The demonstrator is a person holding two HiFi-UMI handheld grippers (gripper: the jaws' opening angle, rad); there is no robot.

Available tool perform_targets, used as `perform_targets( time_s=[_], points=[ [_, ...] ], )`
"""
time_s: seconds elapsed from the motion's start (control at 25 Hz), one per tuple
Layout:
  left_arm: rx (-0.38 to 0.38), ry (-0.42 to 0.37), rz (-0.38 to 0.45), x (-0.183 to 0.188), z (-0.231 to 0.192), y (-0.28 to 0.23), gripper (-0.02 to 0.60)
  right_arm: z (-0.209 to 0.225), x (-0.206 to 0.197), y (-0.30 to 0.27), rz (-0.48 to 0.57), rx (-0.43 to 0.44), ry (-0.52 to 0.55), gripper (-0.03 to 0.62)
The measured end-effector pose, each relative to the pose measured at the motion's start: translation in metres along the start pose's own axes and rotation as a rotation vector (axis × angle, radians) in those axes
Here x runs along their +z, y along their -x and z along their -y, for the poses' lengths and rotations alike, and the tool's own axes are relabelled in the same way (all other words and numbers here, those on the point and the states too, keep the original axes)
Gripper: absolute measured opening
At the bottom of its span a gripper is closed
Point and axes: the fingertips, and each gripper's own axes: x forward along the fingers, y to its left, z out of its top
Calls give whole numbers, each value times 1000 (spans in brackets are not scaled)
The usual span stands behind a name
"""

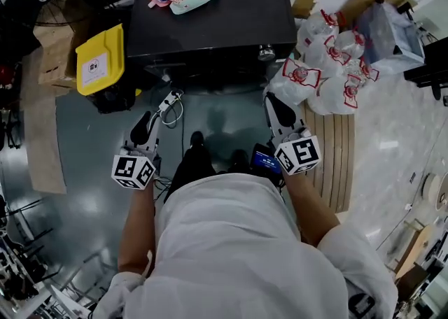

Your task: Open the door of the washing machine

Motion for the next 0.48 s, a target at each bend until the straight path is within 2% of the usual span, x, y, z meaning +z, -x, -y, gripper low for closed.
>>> perform_targets(
  time_s=[0.2, 0.28, 0.48],
  points=[
    [-118, 7, -57, -23, -40, -53, 140, 16, -7, -29, -24, -115, 16, 35],
    [-176, -18, -95, -39, -57, -77, 143, 20, -14, -43, -41, -176, 14, 35],
    [-327, -112, -255, -98, -101, -123, 153, 21, -57, -64, -155, -314, -8, 35]
  ],
)
